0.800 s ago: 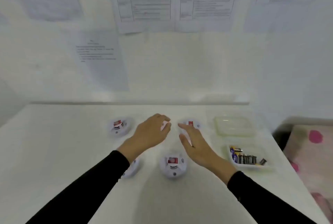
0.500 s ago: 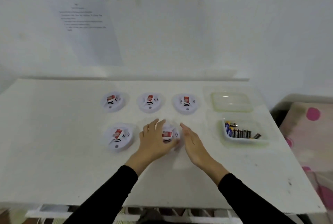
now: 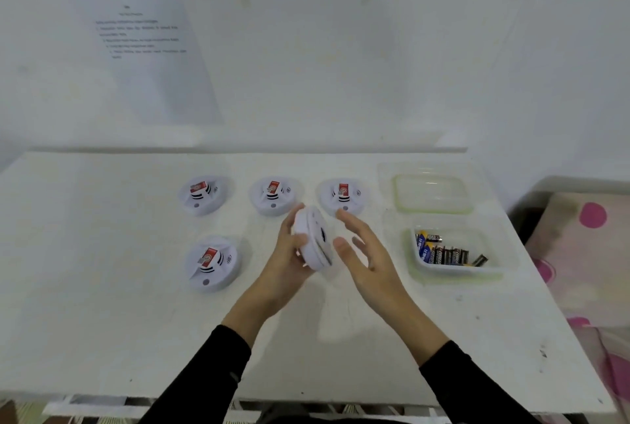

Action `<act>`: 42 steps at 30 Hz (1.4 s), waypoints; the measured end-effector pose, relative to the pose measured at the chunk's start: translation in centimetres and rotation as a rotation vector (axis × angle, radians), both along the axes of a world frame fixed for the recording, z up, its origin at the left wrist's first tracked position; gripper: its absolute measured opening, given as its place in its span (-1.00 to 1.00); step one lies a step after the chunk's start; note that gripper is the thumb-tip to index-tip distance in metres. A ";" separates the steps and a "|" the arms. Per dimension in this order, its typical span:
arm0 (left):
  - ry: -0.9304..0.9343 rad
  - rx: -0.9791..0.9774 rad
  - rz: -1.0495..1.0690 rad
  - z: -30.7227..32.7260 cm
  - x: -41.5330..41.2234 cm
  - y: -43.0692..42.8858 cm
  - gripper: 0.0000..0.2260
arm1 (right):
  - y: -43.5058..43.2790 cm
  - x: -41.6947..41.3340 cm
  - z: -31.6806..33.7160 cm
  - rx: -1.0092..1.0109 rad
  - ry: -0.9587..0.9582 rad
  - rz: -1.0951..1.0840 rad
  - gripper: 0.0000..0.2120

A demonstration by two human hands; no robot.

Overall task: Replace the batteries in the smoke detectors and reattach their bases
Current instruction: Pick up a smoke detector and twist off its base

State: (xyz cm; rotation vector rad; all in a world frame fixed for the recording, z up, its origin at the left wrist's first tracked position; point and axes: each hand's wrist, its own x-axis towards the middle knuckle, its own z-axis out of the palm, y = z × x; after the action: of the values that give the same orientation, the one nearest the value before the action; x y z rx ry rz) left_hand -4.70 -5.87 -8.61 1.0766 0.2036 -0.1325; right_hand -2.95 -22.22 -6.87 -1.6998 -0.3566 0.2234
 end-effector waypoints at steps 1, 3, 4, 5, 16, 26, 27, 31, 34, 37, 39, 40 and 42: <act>-0.002 -0.218 -0.018 1.0 -0.1 -0.5 -0.24 | -0.1 0.0 0.3 -0.033 -0.040 -0.002 -0.59; 0.019 -0.419 0.002 2.3 0.1 -1.6 -0.38 | -0.3 0.0 0.8 -0.070 -0.107 0.008 -0.51; 0.037 -0.430 0.023 2.8 0.3 -2.2 -0.47 | -0.4 0.1 1.0 -0.085 -0.139 0.007 -0.48; 0.047 -0.424 0.038 3.2 0.5 -2.7 -0.49 | -0.5 0.3 1.2 -0.105 -0.175 -0.006 -0.46; 0.011 -0.423 0.015 3.9 3.3 -3.8 -0.51 | -2.2 4.2 3.2 -0.426 -0.508 0.034 -0.32; -0.020 -0.379 0.002 4.2 4.3 -3.4 -0.54 | -1.7 6.3 3.7 -0.485 -0.673 0.069 -0.33; -0.013 -0.378 -0.002 4.2 4.4 -3.3 -0.54 | -1.7 6.4 3.7 -0.490 -0.679 0.083 -0.33; -0.004 -0.397 -0.006 4.3 4.4 -3.3 -0.54 | -1.7 7.0 3.8 -0.482 -0.673 0.152 -0.32; 0.006 -0.444 0.003 4.2 4.6 -3.4 -0.56 | -1.8 7.2 4.2 -0.448 -0.656 0.181 -0.32; 0.041 -0.509 0.024 3.5 5.0 -2.8 -0.49 | -1.9 6.9 4.8 -0.260 -0.548 0.122 -0.36; 0.030 -0.525 0.076 2.6 5.2 -2.0 -0.50 | -2.4 6.6 4.8 -0.167 -0.492 0.076 -0.35; 0.012 -0.530 0.112 2.3 5.3 -1.6 -0.53 | -2.6 6.4 4.4 -0.164 -0.487 0.074 -0.34; -0.036 -0.540 0.162 2.0 5.3 -0.7 -0.60 | -3.3 5.6 3.2 -0.204 -0.465 0.110 -0.35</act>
State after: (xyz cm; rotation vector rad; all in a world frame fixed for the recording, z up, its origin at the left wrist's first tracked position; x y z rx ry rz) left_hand 0.62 -6.57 -6.65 0.5219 0.2062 -0.0186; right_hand 2.62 -25.49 -3.71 -1.9300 -0.7950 -0.0636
